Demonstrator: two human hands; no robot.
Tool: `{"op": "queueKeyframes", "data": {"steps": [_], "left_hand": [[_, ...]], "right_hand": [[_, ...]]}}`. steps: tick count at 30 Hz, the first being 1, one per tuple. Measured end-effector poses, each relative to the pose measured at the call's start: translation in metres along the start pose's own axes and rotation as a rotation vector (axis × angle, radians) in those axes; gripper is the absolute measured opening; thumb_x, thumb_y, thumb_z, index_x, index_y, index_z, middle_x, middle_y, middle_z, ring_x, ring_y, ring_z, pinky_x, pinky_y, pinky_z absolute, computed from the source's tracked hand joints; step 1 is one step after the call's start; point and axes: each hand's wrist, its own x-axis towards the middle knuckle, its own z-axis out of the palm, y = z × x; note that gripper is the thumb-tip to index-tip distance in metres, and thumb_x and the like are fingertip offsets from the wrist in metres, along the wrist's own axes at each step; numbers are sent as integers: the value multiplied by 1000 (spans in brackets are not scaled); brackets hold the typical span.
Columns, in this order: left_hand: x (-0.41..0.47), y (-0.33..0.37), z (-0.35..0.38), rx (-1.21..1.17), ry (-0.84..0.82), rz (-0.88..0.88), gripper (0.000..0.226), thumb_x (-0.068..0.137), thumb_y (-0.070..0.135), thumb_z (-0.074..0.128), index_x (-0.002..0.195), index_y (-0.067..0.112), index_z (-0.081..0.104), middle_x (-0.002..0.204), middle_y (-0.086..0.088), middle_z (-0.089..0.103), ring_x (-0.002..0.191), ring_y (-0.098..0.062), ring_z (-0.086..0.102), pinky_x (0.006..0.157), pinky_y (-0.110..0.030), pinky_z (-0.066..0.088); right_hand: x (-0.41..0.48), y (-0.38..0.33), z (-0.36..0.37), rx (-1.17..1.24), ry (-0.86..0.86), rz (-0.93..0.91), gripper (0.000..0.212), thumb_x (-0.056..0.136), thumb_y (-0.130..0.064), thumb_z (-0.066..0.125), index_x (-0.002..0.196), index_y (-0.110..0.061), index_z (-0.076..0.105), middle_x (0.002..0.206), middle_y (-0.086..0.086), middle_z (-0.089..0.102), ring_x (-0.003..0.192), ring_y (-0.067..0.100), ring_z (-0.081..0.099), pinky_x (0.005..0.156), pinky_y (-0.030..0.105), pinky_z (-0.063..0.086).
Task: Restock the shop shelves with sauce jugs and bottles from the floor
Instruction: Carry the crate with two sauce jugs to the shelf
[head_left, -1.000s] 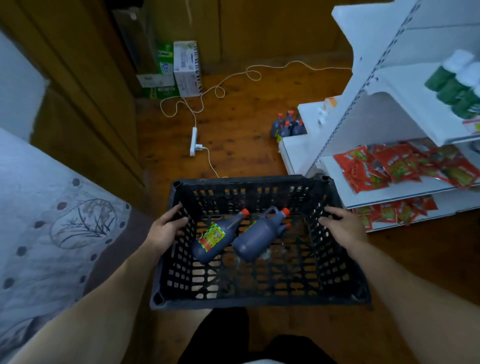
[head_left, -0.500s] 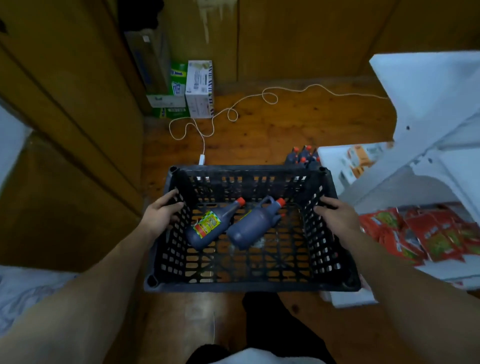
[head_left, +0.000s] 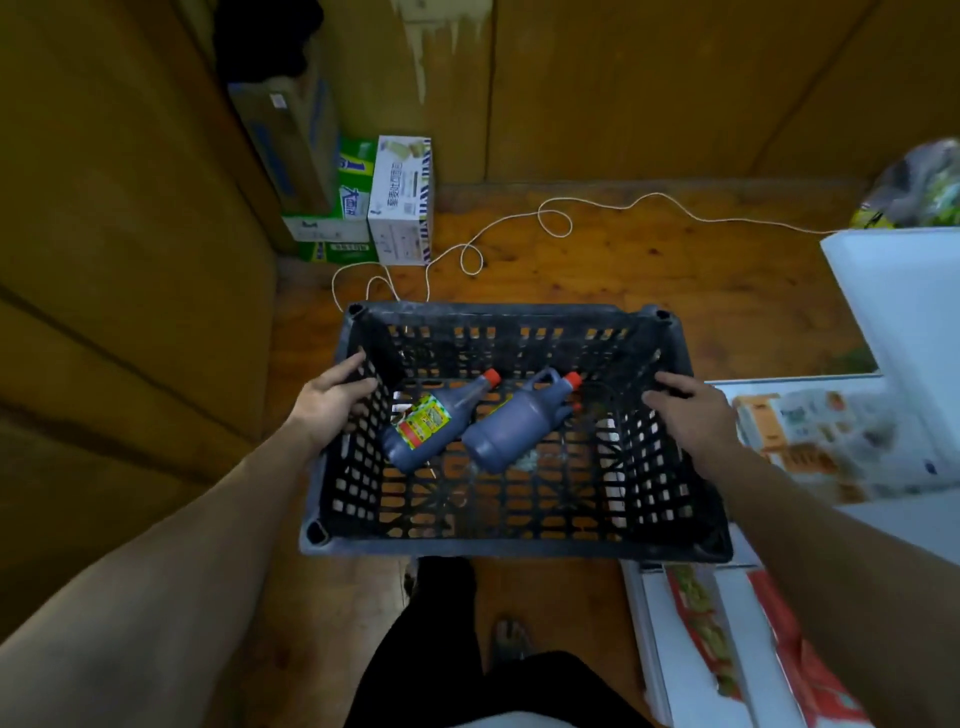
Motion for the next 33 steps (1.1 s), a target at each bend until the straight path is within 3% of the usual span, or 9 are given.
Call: {"op": "queueKeyframes", "data": {"steps": [2, 4, 8, 14, 22, 26, 29, 31, 33], "left_hand": [[35, 18, 2, 11, -15, 4, 47, 92, 21, 60, 137, 33, 51, 89, 8, 60, 79, -13, 55, 70, -31, 47], [69, 36, 2, 17, -33, -2, 47, 92, 22, 61, 136, 34, 52, 91, 7, 61, 83, -15, 56, 72, -32, 47], [126, 81, 7, 51, -71, 19, 46, 91, 23, 61, 135, 36, 52, 107, 0, 65, 87, -16, 56, 70, -32, 45], [210, 153, 29, 141, -114, 55, 46, 91, 26, 62, 134, 39, 53, 120, 0, 62, 106, -24, 61, 79, -32, 48], [331, 240, 110, 200, -128, 59, 44, 92, 25, 62, 133, 38, 54, 99, 5, 63, 95, -21, 60, 68, -28, 47], [378, 287, 159, 218, -152, 38, 45, 93, 25, 60, 135, 38, 51, 100, 6, 63, 95, -20, 59, 68, -31, 45], [406, 326, 192, 230, -162, 57, 45, 94, 24, 59, 136, 36, 51, 103, 8, 62, 102, -22, 59, 72, -31, 46], [424, 355, 215, 240, -183, 78, 45, 94, 23, 59, 137, 35, 51, 104, 6, 62, 97, -21, 59, 71, -31, 46], [446, 385, 238, 244, -217, 89, 45, 94, 23, 58, 138, 34, 50, 102, 5, 62, 93, -21, 57, 69, -31, 44]], "right_hand": [[23, -20, 6, 4, 6, 12, 42, 86, -29, 70, 126, -25, 60, 100, 7, 60, 68, 18, 49, 69, 34, 44], [46, -40, 13, 24, 13, 21, 42, 86, -28, 70, 127, -25, 60, 104, 7, 60, 80, 23, 53, 77, 39, 50], [85, -69, 20, 81, 85, 24, 41, 82, -27, 73, 122, -22, 64, 104, 6, 65, 86, 23, 58, 79, 37, 50], [144, -119, 15, 80, 137, 37, 44, 83, -26, 71, 125, -18, 63, 122, 5, 64, 105, 24, 62, 95, 40, 51], [282, -162, -10, 152, 166, 94, 45, 88, -25, 67, 131, -17, 58, 131, 7, 60, 112, 24, 59, 87, 30, 47], [348, -184, -35, 190, 171, 113, 46, 89, -21, 66, 133, -15, 56, 135, 9, 56, 121, 27, 54, 95, 34, 46], [388, -202, -60, 203, 203, 104, 45, 88, -24, 67, 131, -17, 58, 133, 9, 58, 110, 23, 58, 91, 33, 48], [411, -213, -78, 210, 233, 114, 45, 86, -30, 68, 129, -23, 60, 129, 7, 61, 98, 19, 59, 88, 34, 50], [433, -224, -93, 226, 273, 121, 45, 84, -31, 69, 128, -24, 60, 129, 6, 61, 102, 20, 59, 89, 34, 50]]}}
